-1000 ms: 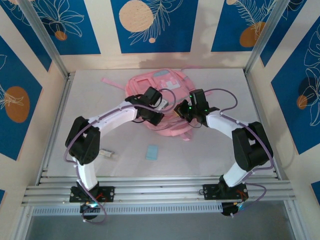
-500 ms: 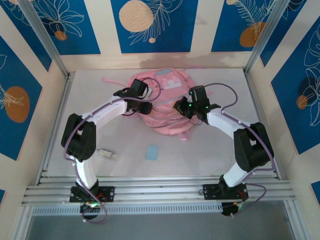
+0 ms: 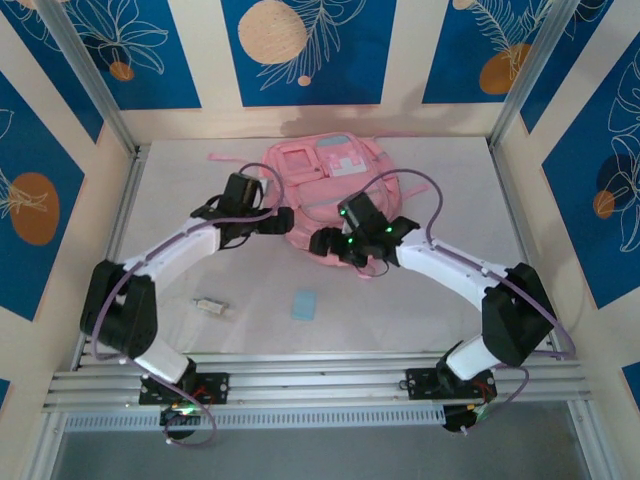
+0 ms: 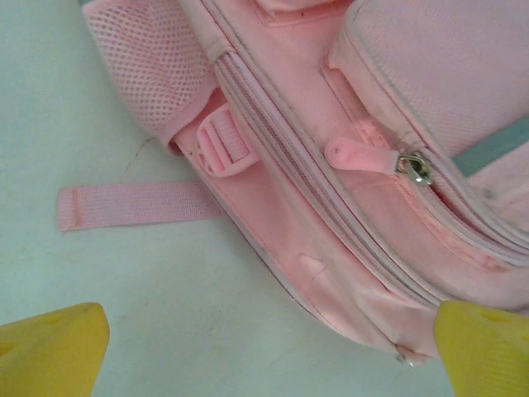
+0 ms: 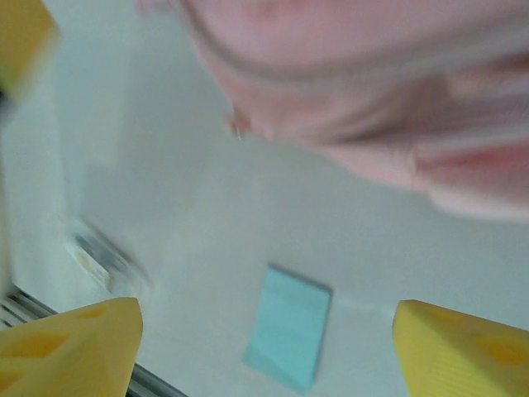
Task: Pack the student bag
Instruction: Unzip the student bag at the top-center of the table, then pick up the loose stationery from the bottom-center of the table.
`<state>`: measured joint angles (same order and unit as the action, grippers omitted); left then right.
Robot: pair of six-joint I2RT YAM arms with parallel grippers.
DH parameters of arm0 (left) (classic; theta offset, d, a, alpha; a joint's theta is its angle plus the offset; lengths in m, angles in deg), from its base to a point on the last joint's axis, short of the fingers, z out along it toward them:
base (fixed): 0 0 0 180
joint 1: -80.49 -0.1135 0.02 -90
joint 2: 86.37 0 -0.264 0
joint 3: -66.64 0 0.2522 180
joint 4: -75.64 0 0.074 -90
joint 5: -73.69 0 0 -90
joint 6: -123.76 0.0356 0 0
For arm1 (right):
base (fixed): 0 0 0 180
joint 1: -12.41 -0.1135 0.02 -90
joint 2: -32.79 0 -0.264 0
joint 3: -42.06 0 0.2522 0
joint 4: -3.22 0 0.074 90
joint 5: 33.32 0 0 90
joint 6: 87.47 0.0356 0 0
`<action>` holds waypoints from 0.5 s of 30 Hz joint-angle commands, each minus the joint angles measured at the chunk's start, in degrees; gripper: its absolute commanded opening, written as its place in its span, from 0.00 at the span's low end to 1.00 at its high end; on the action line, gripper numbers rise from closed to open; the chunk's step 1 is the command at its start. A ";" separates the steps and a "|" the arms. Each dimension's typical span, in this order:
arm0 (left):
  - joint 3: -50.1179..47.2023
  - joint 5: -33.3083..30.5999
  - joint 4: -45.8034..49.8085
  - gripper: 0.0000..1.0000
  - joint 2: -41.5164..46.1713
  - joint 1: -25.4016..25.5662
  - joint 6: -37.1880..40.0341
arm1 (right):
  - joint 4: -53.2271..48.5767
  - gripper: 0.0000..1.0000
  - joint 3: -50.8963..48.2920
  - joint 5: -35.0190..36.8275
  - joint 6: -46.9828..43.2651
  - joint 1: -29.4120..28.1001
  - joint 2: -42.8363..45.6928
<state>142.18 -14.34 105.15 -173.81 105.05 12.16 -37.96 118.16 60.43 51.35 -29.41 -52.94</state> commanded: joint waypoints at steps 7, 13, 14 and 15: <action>-10.45 4.84 -6.74 1.00 10.12 -5.79 -4.94 | -15.93 0.97 7.72 8.73 8.06 -16.56 -10.35; -12.81 6.88 -7.74 1.00 12.00 -7.47 -4.72 | -22.59 0.97 17.08 14.26 10.00 -21.56 -20.66; -13.06 7.14 -7.83 1.00 12.22 -7.66 -4.60 | -22.55 0.97 17.65 14.44 10.04 -21.69 -21.76; -13.24 7.24 -8.01 1.00 12.51 -7.70 -4.50 | -22.29 0.96 18.08 14.34 10.07 -21.58 -22.75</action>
<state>129.81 -9.27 99.05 -163.32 98.18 8.11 -55.55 134.23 71.18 59.50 -50.85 -73.64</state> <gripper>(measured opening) 0.999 0.962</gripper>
